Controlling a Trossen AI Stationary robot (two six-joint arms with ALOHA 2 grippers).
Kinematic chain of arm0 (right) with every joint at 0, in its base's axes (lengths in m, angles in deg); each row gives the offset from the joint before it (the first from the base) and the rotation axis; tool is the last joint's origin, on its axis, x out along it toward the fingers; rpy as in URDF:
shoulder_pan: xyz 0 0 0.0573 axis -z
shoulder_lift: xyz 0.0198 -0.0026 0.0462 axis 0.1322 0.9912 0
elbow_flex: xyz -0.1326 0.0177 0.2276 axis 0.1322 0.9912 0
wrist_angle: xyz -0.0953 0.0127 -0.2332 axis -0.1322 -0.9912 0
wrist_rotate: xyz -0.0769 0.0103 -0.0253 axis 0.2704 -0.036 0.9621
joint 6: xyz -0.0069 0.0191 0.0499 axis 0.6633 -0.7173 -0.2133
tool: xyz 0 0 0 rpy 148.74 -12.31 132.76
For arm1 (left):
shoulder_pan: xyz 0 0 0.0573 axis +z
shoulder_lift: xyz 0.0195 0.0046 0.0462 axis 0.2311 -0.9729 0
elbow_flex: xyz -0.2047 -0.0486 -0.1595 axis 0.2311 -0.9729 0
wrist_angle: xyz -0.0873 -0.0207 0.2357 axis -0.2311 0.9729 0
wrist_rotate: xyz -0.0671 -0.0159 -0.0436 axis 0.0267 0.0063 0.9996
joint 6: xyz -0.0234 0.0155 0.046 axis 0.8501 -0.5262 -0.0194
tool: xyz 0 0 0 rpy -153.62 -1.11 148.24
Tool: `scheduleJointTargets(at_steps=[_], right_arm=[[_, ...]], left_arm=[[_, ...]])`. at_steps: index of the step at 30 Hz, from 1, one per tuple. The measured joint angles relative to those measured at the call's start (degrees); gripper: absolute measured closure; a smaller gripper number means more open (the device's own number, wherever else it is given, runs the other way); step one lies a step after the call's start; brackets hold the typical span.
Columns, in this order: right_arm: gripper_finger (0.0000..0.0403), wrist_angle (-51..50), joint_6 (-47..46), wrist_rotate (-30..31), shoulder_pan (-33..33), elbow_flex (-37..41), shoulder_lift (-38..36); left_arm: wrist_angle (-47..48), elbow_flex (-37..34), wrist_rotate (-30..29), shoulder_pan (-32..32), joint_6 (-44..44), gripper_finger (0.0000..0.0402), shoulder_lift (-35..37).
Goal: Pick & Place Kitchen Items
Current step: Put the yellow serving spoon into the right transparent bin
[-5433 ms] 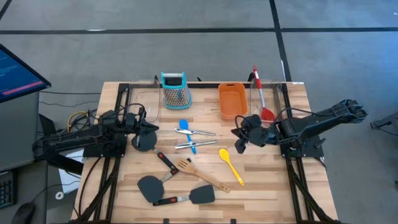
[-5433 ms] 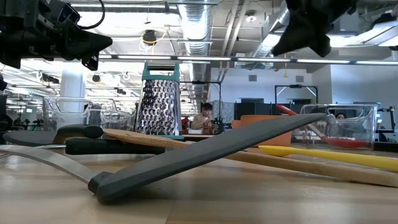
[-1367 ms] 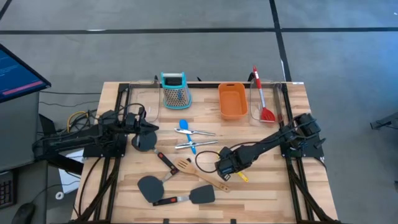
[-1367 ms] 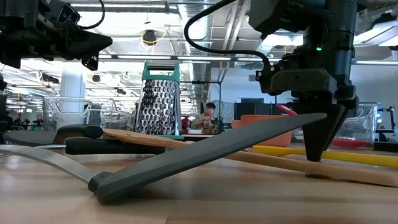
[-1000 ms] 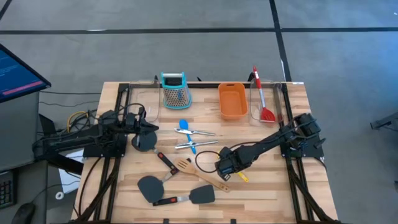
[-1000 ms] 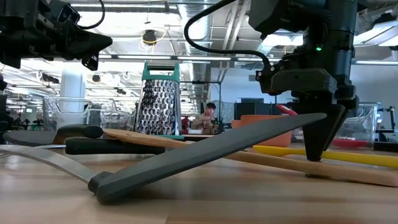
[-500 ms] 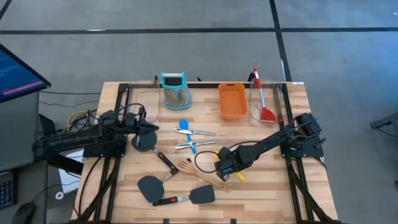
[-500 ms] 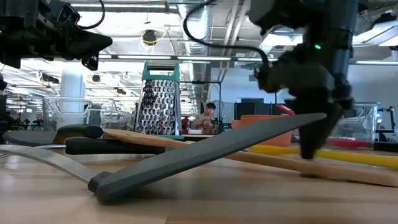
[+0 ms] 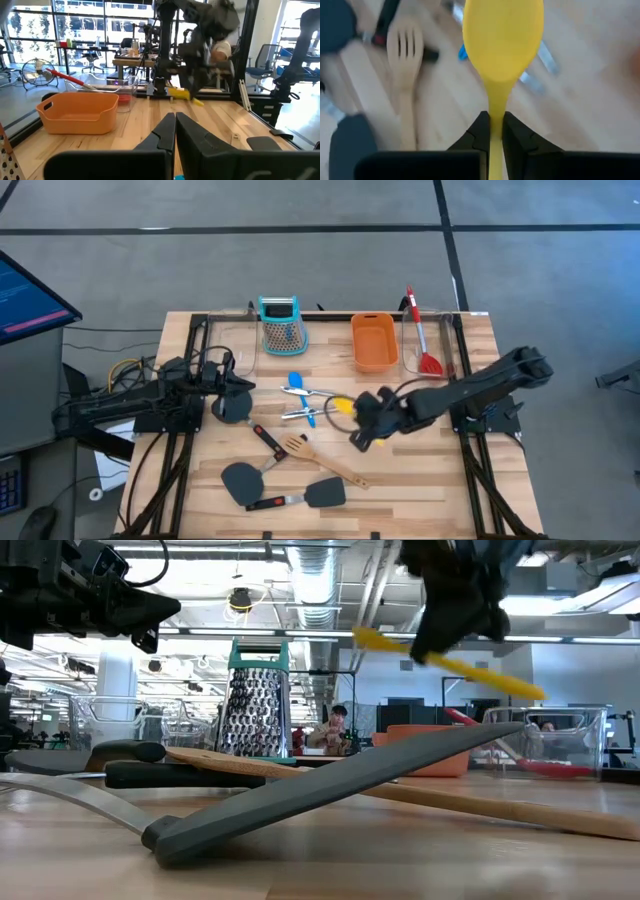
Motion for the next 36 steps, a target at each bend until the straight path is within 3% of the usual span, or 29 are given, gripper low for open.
scheduleJointTargets(at_steps=[10,20,27,36], right_arm=[[0.0386,-13.25,2.12,15.27,5.7,-0.02,-13.44],[0.0386,-17.14,6.55,24.47,16.32,-0.08,-22.55],[0.0386,-18.04,8.11,30.34,24.97,-0.09,-23.72],[0.0386,-18.22,5.3,29.85,34.56,4.98,-19.5]], left_arm=[[0.0,0.02,0.0,0.01,0.0,0.0399,0.0],[0.0,0.01,0.0,0.01,-0.02,0.0399,0.0],[0.0,0.01,-0.01,0.0,-0.22,0.0399,0.02],[0.0,0.0,-0.01,0.01,-0.22,0.0399,0.0]])
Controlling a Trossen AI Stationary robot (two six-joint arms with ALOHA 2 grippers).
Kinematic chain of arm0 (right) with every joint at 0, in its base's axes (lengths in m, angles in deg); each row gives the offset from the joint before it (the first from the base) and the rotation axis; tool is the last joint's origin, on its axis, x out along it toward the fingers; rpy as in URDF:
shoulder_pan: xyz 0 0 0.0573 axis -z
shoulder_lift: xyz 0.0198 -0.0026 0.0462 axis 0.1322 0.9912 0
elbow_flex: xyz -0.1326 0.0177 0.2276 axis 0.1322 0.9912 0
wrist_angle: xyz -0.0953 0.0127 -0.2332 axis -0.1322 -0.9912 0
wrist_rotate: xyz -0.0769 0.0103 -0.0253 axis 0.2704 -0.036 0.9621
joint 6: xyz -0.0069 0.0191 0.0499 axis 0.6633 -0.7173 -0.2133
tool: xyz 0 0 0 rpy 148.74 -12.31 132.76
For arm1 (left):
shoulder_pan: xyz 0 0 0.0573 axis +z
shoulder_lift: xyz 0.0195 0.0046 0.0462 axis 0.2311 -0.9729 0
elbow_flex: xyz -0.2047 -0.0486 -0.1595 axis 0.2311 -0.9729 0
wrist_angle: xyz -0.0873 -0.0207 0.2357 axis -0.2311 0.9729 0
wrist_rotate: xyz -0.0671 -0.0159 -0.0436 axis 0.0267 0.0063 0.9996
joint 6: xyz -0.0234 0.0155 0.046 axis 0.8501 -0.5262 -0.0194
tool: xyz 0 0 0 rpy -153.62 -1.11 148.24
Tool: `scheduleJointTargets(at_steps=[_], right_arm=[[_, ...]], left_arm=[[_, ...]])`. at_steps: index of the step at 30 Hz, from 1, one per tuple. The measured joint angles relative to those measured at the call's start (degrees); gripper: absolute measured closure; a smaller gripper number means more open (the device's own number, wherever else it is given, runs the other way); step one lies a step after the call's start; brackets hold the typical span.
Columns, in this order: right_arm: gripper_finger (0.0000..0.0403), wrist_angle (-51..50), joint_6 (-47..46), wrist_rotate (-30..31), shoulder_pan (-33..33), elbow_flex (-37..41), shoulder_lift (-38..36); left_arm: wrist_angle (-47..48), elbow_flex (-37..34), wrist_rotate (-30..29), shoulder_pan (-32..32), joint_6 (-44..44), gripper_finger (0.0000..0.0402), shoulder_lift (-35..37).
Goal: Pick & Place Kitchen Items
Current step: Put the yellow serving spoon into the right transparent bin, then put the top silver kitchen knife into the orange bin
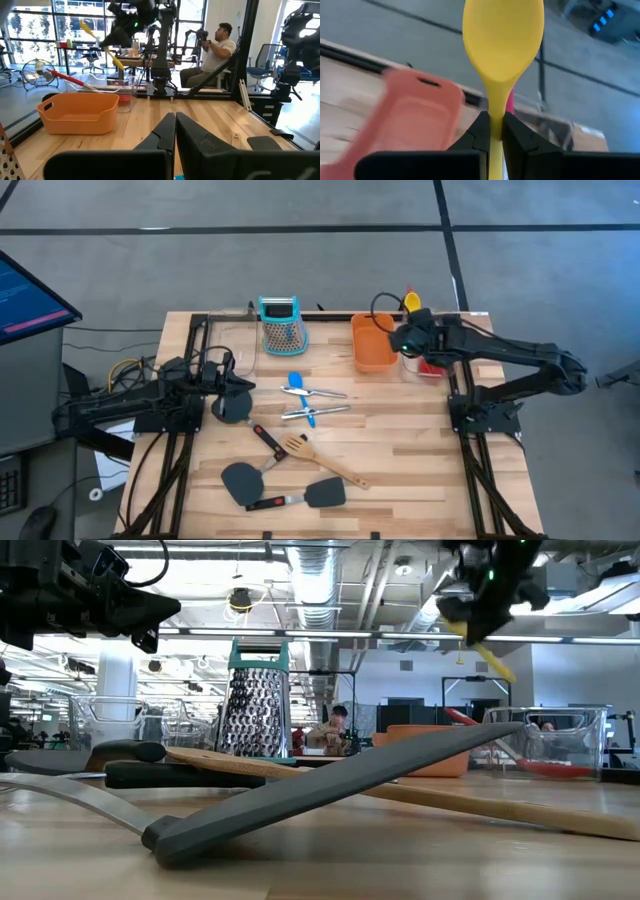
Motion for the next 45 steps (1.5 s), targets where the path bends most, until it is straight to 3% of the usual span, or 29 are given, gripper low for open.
scheduleJointTargets(at_steps=[13,19,35,45], right_arm=[[0.0386,13.39,-1.28,-2.61,9.38,16.26,-0.48],[0.0386,15.29,-1.51,-2.94,13.18,19.93,-0.48],[0.0384,15.28,-0.8,-12.28,18.47,20.57,-0.4],[0.0313,15.29,-0.76,-13.34,19.27,20.57,-0.39]], left_arm=[[0.02,0.0,0.0,-0.01,0.0,0.0399,0.0],[0.0,0.0,0.01,0.0,0.0,0.0399,0.0],[0.02,0.0,0.01,0.0,0.0,0.0399,0.0],[0.01,0.01,0.01,-0.01,0.02,0.0399,0.0]])
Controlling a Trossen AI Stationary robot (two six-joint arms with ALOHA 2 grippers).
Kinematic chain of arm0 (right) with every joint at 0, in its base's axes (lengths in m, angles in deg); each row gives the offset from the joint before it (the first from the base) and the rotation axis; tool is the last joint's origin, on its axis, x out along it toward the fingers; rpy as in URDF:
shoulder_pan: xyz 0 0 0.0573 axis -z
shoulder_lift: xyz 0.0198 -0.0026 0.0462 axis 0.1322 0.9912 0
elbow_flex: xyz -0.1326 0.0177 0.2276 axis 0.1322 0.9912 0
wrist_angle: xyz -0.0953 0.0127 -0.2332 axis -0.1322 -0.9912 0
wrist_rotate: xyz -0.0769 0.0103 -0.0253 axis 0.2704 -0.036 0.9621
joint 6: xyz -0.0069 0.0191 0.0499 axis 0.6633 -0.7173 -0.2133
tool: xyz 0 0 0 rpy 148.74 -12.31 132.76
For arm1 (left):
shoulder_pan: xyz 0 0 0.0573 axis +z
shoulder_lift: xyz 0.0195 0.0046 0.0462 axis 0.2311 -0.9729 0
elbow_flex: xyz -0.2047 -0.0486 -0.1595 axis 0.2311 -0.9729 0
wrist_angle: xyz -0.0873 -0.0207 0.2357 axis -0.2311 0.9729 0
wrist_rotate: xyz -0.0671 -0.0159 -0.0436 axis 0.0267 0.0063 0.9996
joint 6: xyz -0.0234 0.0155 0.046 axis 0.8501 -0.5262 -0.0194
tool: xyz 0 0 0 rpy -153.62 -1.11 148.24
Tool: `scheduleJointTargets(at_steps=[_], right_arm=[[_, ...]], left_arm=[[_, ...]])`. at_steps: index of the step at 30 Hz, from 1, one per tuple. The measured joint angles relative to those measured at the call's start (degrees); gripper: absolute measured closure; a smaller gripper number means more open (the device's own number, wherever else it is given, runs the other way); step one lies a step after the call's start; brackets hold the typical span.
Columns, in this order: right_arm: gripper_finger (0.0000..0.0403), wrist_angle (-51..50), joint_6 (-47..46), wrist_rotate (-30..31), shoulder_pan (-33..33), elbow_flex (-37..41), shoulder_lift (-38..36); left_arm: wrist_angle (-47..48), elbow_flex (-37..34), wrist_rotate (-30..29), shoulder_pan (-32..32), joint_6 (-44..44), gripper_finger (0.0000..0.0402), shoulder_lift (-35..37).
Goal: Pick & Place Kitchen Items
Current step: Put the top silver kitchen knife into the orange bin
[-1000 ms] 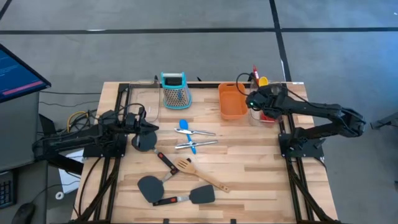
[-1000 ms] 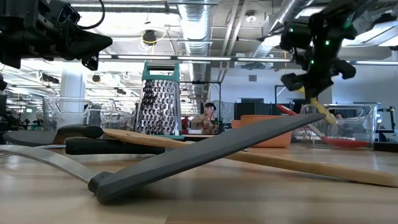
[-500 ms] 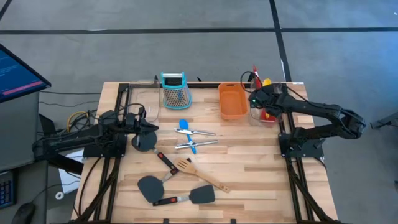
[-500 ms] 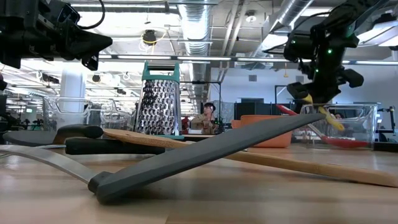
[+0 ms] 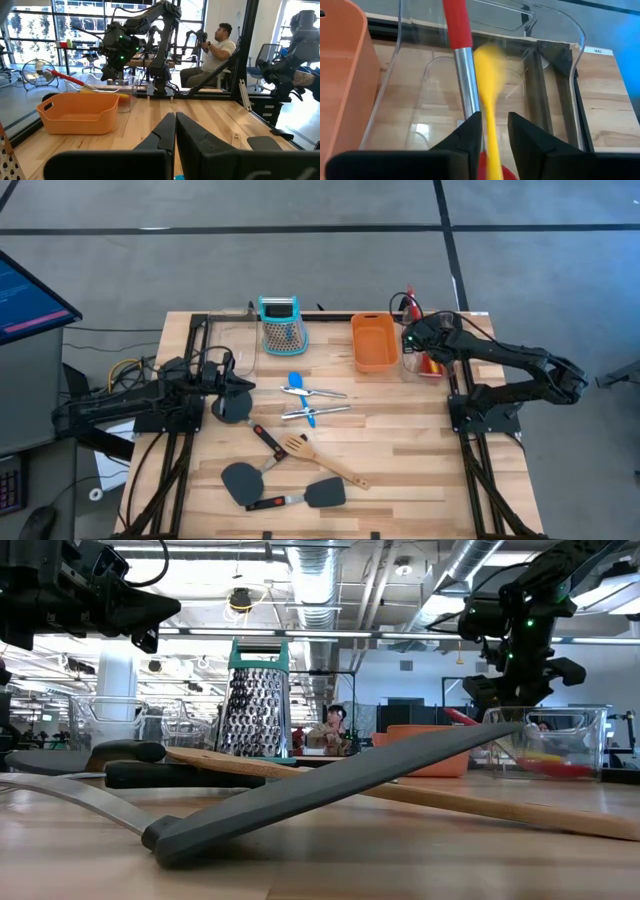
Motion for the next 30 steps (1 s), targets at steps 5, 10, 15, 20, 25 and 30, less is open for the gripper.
scheduleJointTargets(at_steps=[5,10,15,20,25,30], right_arm=[[0.0301,-0.77,0.61,-0.52,0.0,-0.89,0.0],[0.0303,-1.12,4.97,-7.7,-0.66,-5.99,0.0],[0.031,-1.05,9.96,-15.22,-3.06,-12.74,0.0],[0.0331,-1.19,14.08,-22.31,-7.25,-19.01,0.0],[0.037,-1.28,16.97,-25.72,-13.91,-22.78,0.0],[0.0399,-0.72,17.12,-23.7,-22.5,-22.71,0.0]], left_arm=[[-0.01,-0.01,0.0,0.01,0.0,0.0399,0.0],[0.01,-0.01,0.0,0.01,0.0,0.0399,0.01],[0.01,-0.01,0.0,0.0,0.0,0.0399,0.01],[0.01,0.0,0.0,0.0,0.0,0.0399,0.01],[0.01,0.0,0.0,0.01,0.0,0.0399,0.0],[0.01,-0.01,-0.01,0.0,0.0,0.0399,0.0]])
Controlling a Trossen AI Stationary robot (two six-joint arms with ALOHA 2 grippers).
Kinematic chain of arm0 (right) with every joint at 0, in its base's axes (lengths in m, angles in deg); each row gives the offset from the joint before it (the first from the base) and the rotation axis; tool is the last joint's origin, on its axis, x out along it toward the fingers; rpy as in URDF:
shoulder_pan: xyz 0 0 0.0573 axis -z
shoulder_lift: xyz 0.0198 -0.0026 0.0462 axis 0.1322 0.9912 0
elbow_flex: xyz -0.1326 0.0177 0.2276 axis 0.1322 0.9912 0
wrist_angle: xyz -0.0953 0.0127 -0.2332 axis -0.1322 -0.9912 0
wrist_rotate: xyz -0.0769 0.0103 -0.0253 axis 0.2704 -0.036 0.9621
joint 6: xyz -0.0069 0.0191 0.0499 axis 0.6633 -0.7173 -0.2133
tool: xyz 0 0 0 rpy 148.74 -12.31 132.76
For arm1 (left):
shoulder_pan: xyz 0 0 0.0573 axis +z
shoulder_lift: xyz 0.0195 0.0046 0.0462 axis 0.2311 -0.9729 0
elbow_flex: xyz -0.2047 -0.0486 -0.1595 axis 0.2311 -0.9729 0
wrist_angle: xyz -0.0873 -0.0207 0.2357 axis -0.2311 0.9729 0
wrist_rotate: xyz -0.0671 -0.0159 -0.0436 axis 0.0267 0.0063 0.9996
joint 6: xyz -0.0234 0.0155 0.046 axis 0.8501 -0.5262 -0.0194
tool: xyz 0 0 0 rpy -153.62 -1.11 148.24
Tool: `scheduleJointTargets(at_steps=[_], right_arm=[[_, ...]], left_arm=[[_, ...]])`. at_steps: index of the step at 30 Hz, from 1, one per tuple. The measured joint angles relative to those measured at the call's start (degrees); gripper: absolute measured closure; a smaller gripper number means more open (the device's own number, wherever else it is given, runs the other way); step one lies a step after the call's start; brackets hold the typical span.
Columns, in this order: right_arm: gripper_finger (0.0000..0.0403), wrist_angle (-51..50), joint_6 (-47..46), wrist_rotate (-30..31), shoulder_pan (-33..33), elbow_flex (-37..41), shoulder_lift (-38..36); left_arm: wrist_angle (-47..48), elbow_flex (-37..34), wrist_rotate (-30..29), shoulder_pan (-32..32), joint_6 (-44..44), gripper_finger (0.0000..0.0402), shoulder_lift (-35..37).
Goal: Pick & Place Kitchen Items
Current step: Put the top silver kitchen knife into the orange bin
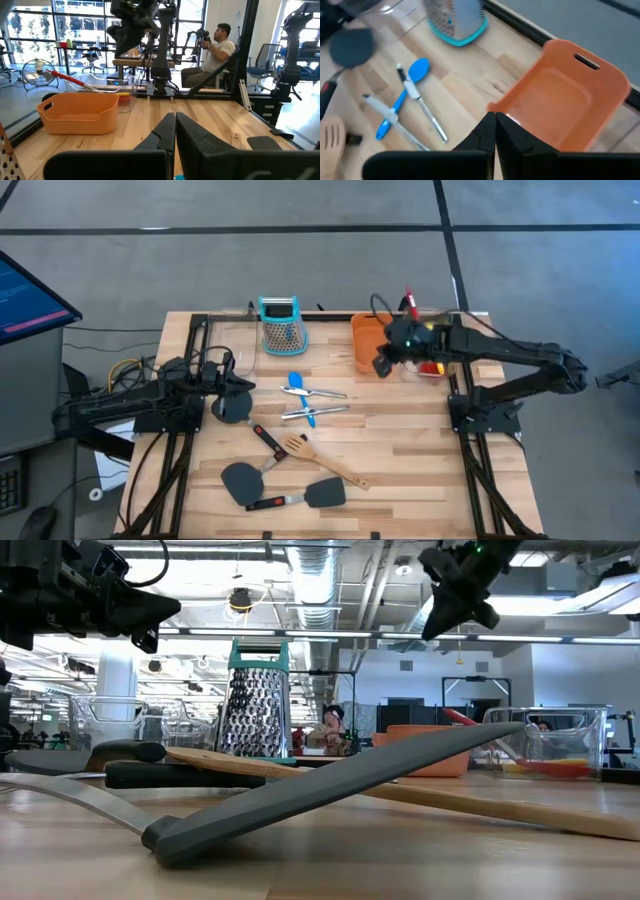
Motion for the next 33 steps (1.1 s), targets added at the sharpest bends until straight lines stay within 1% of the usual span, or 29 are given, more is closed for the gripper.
scheduleJointTargets(at_steps=[3,6,10,15,17,22,30,33], right_arm=[[0.0393,0.74,0.0,3.55,-5.53,0.75,0.0],[0.0395,2.15,-0.36,7.16,-11.15,1.03,0.02],[0.04,7.39,-0.87,13.35,-18.22,1.03,0.34],[0.0398,13.15,-0.01,17.53,-24.74,0.95,1.28],[0.0401,13.56,0.02,19.13,-26.66,1.06,2.54],[0.0399,13.73,0.0,21.59,-29.38,0.96,6.81],[0.0402,14.86,0.03,21.14,-30.11,1.05,17.48],[0.04,16.2,3.58,20.9,-29.79,1.05,20.81]], left_arm=[[0.0,0.0,0.01,0.01,0.0,0.0399,0.0],[0.0,0.0,0.01,0.01,0.0,0.0399,0.0],[0.0,0.0,0.0,0.01,0.0,0.0399,0.01],[0.0,0.0,0.01,0.01,0.0,0.0399,0.0],[0.0,0.0,0.01,0.01,0.0,0.0399,0.02],[-0.02,0.0,0.0,0.01,0.0,0.0399,0.0],[0.0,0.02,-0.01,0.0,-0.02,0.0399,0.0],[0.0,0.02,-0.01,-0.01,0.0,0.0399,0.0]])
